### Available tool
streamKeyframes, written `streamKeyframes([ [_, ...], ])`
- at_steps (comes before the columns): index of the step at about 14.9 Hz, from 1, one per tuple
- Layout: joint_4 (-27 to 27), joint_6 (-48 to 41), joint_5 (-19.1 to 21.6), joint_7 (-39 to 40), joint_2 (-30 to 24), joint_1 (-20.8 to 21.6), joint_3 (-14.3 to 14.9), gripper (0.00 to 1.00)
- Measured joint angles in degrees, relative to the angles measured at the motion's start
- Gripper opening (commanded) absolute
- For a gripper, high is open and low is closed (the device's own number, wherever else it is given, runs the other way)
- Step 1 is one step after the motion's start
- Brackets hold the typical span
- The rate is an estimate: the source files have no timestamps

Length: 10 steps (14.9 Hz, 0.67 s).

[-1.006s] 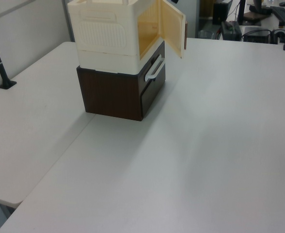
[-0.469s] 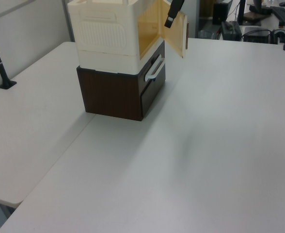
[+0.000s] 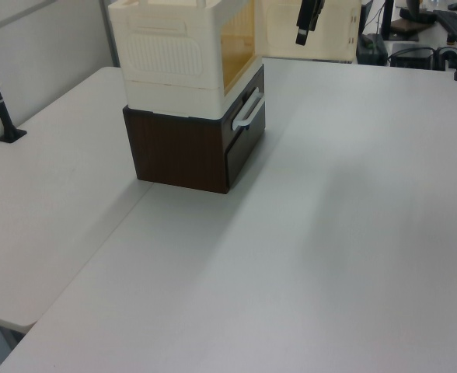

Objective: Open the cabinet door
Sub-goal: 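Release the door and lift the gripper away from the cabinet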

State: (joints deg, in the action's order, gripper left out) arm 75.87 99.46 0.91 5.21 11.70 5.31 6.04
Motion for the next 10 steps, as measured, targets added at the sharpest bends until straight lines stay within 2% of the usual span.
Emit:
streamKeyframes([
  [5,0.67,-5.61,-0.25,0.00,0.00,0.03,0.07,1.00],
  [10,2.77,-9.38,-2.76,0.00,-0.07,-1.43,0.38,1.00],
])
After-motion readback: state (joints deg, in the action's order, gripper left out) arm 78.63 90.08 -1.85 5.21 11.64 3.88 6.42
